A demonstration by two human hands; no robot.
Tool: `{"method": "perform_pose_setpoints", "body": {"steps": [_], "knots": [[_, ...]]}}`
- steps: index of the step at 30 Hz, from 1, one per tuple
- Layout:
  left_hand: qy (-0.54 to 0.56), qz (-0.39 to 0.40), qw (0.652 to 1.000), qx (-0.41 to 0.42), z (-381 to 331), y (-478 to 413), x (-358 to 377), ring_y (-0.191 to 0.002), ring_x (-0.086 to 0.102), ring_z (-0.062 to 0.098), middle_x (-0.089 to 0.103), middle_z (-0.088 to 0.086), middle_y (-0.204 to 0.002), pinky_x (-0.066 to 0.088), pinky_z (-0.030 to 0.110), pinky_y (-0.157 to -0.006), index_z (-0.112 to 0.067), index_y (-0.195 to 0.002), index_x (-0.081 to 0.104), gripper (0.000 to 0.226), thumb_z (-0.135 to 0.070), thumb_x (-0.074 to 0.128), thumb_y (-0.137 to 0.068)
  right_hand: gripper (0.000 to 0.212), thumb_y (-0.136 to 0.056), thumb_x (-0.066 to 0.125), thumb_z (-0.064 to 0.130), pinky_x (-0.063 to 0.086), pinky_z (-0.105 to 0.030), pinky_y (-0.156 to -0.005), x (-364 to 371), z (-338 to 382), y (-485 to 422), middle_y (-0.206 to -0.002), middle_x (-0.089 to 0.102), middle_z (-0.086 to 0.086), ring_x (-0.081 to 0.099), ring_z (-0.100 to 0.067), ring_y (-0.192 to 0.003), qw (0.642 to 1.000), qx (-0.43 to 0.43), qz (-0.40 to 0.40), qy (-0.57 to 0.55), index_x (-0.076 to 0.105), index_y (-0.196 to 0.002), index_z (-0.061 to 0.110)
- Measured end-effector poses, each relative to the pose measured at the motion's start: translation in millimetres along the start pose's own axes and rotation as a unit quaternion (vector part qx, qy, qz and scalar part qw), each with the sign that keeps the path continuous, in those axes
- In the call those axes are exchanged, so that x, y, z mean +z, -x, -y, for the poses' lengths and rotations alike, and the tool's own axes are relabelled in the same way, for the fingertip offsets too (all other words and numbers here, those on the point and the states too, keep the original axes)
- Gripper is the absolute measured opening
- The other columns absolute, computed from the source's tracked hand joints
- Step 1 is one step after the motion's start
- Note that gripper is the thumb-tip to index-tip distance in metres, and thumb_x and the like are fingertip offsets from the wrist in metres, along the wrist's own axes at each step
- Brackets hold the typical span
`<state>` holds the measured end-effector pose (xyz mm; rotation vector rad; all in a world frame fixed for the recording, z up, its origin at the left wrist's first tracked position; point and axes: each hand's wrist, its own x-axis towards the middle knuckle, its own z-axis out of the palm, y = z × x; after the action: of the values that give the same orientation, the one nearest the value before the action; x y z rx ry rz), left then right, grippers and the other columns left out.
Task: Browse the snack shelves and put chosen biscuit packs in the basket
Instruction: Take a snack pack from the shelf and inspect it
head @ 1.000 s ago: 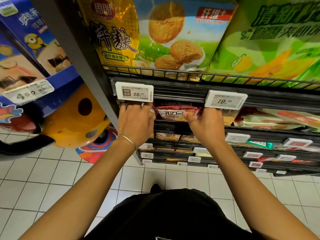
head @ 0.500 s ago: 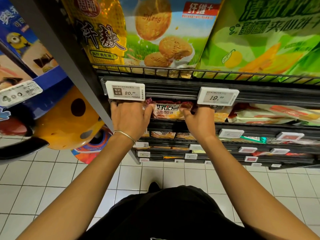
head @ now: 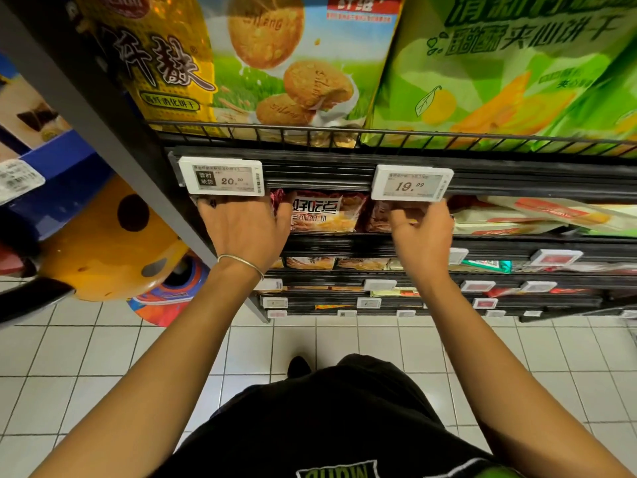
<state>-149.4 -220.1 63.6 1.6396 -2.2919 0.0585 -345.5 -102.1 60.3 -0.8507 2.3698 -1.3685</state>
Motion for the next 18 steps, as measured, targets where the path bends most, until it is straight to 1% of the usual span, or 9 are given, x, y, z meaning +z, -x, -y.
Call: {"method": "perform_pose_setpoints", "body": {"steps": [2, 3, 5, 7, 9, 11, 13, 16, 18], "knots": [[0.003, 0.006, 1.0, -0.001, -0.4, -1.8, 0.7, -0.093, 0.064, 0.046, 0.069, 0.023, -0.081, 0.036, 0.064, -0.099, -0.008, -0.08, 0.073, 0.044, -0.044, 0.054, -0.094, 0.016, -0.095, 0.068, 0.018, 0.05, -0.037, -0.082, -10.3, -5.6, -8.3, -0.102, 0.064, -0.004, 0.062, -0.035, -0.108, 0.999, 0.019, -0.023, 0.04, 0.056, -0.105, 0.014], [0.001, 0.007, 1.0, -0.001, -0.7, -2.4, 1.3, -0.1, 0.062, 0.049, 0.07, 0.025, -0.088, 0.035, 0.067, -0.101, -0.007, -0.084, 0.074, 0.043, -0.044, 0.056, -0.095, 0.016, -0.096, 0.067, 0.021, 0.051, -0.039, -0.08, -14.7, -8.7, -14.7, -0.102, 0.065, -0.008, 0.063, -0.036, -0.104, 0.997, 0.032, -0.01, 0.072, 0.059, -0.104, 0.01], [-0.003, 0.006, 1.0, -0.004, -2.1, -2.9, 2.6, -0.111, 0.059, 0.051, 0.07, 0.027, -0.1, 0.032, 0.069, -0.103, -0.006, -0.091, 0.076, 0.041, -0.043, 0.06, -0.097, 0.026, -0.099, 0.066, 0.026, 0.057, -0.045, -0.083, -20.8, -12.3, -23.7, -0.108, 0.071, -0.014, 0.066, -0.034, -0.098, 0.99, 0.047, 0.037, 0.13, 0.067, -0.111, 0.003], [0.002, 0.006, 1.0, -0.007, -3.6, -3.4, 2.1, -0.115, 0.057, 0.05, 0.07, 0.026, -0.106, 0.03, 0.068, -0.105, -0.008, -0.095, 0.077, 0.039, -0.043, 0.059, -0.098, 0.027, -0.099, 0.067, 0.028, 0.059, -0.046, -0.085, -23.1, -12.6, -24.9, -0.108, 0.073, -0.014, 0.067, -0.031, -0.096, 0.985, 0.042, 0.061, 0.155, 0.07, -0.111, 0.004], [0.015, -0.009, 1.0, 0.001, -3.9, -2.3, 1.3, -0.109, 0.06, 0.05, 0.07, 0.025, -0.101, 0.031, 0.07, -0.104, -0.008, -0.093, 0.076, 0.035, -0.039, 0.061, -0.097, 0.023, -0.099, 0.068, 0.031, 0.057, -0.047, -0.085, -21.5, -14.6, -20.4, -0.106, 0.072, -0.011, 0.067, -0.031, -0.1, 0.986, 0.025, 0.058, 0.156, 0.064, -0.103, 0.009], [0.024, -0.014, 1.0, 0.006, -4.2, 0.0, 1.0, -0.101, 0.062, 0.05, 0.069, 0.026, -0.095, 0.035, 0.067, -0.101, -0.007, -0.088, 0.074, 0.034, -0.037, 0.06, -0.095, 0.023, -0.099, 0.068, 0.034, 0.056, -0.047, -0.083, -19.4, -17.8, -14.6, -0.104, 0.069, -0.008, 0.064, -0.03, -0.1, 0.986, 0.013, 0.044, 0.157, 0.054, -0.098, 0.016], [0.024, -0.012, 1.0, 0.007, -4.6, 2.5, 2.4, -0.095, 0.062, 0.049, 0.068, 0.025, -0.089, 0.037, 0.063, -0.1, -0.004, -0.084, 0.071, 0.035, -0.035, 0.058, -0.093, 0.029, -0.099, 0.069, 0.039, 0.05, -0.042, -0.075, -19.2, -22.0, -11.6, -0.102, 0.062, -0.007, 0.059, -0.028, -0.094, 0.983, -0.004, 0.018, 0.182, 0.05, -0.095, 0.017], [0.046, -0.008, 0.999, 0.005, -4.7, 4.7, 5.1, -0.083, 0.061, 0.045, 0.065, 0.022, -0.076, 0.039, 0.057, -0.096, -0.006, -0.075, 0.065, 0.037, -0.035, 0.053, -0.096, 0.03, -0.097, 0.071, 0.041, 0.038, -0.036, -0.07, -20.1, -26.4, -8.7, -0.102, 0.05, -0.004, 0.048, -0.021, -0.086, 0.978, -0.036, -0.028, 0.202, 0.052, -0.096, 0.017], [0.067, -0.006, 0.998, 0.007, -4.2, 6.5, 7.3, -0.076, 0.061, 0.044, 0.064, 0.022, -0.07, 0.04, 0.053, -0.09, -0.007, -0.073, 0.062, 0.038, -0.034, 0.051, -0.098, 0.031, -0.096, 0.073, 0.039, 0.039, -0.035, -0.07, -21.5, -28.7, -7.7, -0.103, 0.046, -0.002, 0.046, -0.019, -0.084, 0.978, -0.044, -0.047, 0.198, 0.059, -0.1, 0.013]]}}
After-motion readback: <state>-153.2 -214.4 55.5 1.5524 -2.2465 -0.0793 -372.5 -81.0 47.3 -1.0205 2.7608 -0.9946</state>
